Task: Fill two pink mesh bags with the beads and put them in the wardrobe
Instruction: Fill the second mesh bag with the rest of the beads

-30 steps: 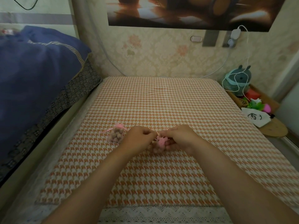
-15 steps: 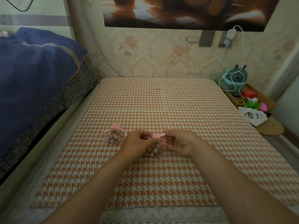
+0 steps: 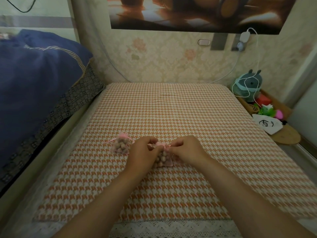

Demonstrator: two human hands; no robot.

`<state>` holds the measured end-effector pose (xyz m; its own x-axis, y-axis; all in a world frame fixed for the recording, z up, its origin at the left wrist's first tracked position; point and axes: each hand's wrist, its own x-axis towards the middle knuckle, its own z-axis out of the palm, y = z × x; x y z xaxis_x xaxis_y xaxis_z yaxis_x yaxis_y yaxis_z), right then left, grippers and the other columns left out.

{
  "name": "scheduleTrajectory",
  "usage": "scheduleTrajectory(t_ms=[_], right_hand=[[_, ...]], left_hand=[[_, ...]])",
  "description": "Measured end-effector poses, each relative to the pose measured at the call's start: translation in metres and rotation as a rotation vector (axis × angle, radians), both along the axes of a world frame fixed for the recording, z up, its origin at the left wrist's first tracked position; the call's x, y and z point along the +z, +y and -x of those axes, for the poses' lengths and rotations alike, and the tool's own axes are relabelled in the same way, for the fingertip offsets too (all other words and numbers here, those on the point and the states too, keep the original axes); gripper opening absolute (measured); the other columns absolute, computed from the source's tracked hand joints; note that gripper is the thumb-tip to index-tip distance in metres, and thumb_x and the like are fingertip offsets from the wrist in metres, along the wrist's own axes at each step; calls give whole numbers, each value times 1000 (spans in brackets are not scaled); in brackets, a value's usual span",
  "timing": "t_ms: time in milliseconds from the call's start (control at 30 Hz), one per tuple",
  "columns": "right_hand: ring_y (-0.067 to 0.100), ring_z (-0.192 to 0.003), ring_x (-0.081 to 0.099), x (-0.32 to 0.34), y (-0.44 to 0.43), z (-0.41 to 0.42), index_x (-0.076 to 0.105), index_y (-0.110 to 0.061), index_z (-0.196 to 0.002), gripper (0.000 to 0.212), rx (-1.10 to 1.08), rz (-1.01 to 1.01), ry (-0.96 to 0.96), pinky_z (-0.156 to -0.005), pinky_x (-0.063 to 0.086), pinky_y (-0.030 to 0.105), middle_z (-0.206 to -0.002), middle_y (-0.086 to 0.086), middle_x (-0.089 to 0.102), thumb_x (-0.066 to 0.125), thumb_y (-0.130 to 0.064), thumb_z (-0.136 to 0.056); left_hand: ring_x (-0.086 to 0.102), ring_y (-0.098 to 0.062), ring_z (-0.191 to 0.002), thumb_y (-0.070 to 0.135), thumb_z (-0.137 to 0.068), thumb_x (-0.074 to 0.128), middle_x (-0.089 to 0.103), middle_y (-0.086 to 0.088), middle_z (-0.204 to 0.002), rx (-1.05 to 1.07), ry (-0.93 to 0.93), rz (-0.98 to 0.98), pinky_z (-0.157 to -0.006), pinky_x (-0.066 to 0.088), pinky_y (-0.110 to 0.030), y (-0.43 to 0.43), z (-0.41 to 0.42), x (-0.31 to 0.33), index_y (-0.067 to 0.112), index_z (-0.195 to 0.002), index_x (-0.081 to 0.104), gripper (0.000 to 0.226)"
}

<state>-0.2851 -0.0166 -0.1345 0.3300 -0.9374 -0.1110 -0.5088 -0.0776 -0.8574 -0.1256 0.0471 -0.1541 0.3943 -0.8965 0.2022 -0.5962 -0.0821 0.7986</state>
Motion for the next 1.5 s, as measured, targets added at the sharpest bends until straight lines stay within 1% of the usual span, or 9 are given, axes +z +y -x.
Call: scheduleTrajectory(t_ms=[200, 600, 733, 833, 900, 1033, 1233, 1333, 1500], right_hand=[[-4, -85, 67, -7, -1, 2, 82, -31, -88, 6, 153, 252, 100, -80, 56, 25, -91, -18, 76, 78, -31, -84], [7, -98, 67, -3, 3, -3, 83, -29, -93, 13, 189, 314, 224, -87, 57, 37, -105, -11, 76, 73, -35, -86], [5, -94, 66, -4, 2, -1, 82, -26, -88, 9, 179, 279, 202, -88, 57, 37, -99, -12, 75, 75, -31, -85], [4, -92, 66, -3, 2, 0, 81, -26, -85, 7, 169, 254, 185, -85, 57, 34, -98, -13, 75, 76, -30, -86], [4, -93, 66, -2, 2, -1, 81, -26, -84, 7, 168, 250, 191, -84, 56, 31, -98, -14, 74, 76, -31, -86], [5, -91, 66, -2, 1, -3, 81, -26, -84, 8, 171, 246, 199, -83, 56, 32, -93, -15, 73, 75, -30, -87], [4, -86, 66, -4, 2, -2, 80, -27, -83, 7, 162, 254, 214, -83, 57, 35, -94, -14, 73, 75, -31, -87], [5, -86, 66, -4, 3, -2, 80, -28, -82, 7, 145, 250, 206, -82, 58, 35, -96, -14, 74, 76, -32, -86], [6, -94, 66, -3, 4, -2, 80, -27, -84, 7, 148, 246, 211, -86, 55, 33, -103, -11, 74, 76, -32, -86]], left_hand=[[62, 0, -79, 41, -87, 73, 68, 13, -86, 50, 34, -6, -65, 45, -14, 5, 0, -1, 23, -93, 70, 19], [65, -3, -93, 14, -94, 66, 74, 11, -102, -78, -181, 122, -86, 50, -17, 10, -4, -5, 20, -109, 77, 19], [68, -4, -78, 15, -93, 69, 72, 8, -90, 50, 106, 29, -70, 55, -16, 9, -10, -1, 28, -110, 70, 21], [74, -16, -74, 12, -90, 72, 76, -5, -90, 53, 314, -168, -72, 64, -36, 7, -21, -5, 25, -97, 75, 14], [75, -18, -73, 15, -87, 75, 76, -1, -82, 87, 244, -204, -73, 64, -41, 7, -29, -7, 20, -96, 77, 11], [66, -7, -63, 19, -88, 72, 70, 8, -67, 45, -118, -295, -62, 53, -19, 12, -36, 1, 19, -86, 79, 8], [62, -8, -73, 17, -95, 62, 70, 4, -93, -77, -288, -299, -61, 47, -22, 10, -37, 9, 27, -117, 65, 24], [63, -15, -93, 21, -93, 67, 63, 1, -107, -209, -371, -312, -80, 52, -26, 5, -38, 6, 25, -131, 63, 39], [66, -16, -77, 21, -90, 66, 71, -2, -87, -183, -514, -311, -73, 57, -33, 4, -34, 8, 15, -84, 79, 15]])
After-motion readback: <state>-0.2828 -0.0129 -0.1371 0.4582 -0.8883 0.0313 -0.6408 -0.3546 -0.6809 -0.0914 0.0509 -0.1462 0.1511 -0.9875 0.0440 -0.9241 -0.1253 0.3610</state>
